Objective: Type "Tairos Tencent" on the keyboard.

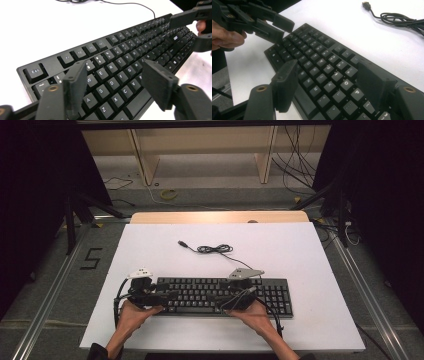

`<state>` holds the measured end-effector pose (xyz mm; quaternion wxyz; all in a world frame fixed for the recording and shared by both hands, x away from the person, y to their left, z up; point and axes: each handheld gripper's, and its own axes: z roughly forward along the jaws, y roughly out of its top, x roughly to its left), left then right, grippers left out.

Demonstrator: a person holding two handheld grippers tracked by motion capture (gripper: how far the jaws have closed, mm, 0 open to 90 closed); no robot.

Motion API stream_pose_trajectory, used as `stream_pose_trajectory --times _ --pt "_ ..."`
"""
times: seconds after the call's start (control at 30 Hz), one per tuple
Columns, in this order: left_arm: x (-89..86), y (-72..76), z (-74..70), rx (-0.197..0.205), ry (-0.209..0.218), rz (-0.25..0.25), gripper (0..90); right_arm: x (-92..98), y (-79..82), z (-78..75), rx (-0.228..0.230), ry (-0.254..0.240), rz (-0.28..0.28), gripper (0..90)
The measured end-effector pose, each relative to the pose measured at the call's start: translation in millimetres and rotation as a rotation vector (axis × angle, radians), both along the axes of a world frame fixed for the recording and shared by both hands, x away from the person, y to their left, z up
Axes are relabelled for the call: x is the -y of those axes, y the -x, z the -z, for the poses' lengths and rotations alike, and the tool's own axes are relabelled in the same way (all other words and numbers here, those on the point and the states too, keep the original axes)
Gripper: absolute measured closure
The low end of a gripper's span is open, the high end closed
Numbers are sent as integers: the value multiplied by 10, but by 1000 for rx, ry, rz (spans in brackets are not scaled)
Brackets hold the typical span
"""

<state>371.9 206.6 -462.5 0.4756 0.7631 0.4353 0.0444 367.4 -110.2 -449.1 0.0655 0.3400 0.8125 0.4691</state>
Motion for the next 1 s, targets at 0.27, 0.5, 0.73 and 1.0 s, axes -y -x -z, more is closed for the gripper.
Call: stream_pose_trajectory --times 0.27,0.5,0.73,1.0 --pt "-40 19 -18 -3 15 3 293 -51 22 21 -5 0 -20 357" --pt "-79 52 -37 -3 23 -2 283 -113 53 63 -15 8 -46 396" --pt "-90 89 -47 0 31 -3 277 -164 84 94 -13 20 -77 493" --pt "-94 129 -39 4 29 4 274 -195 115 112 -10 32 -101 649"
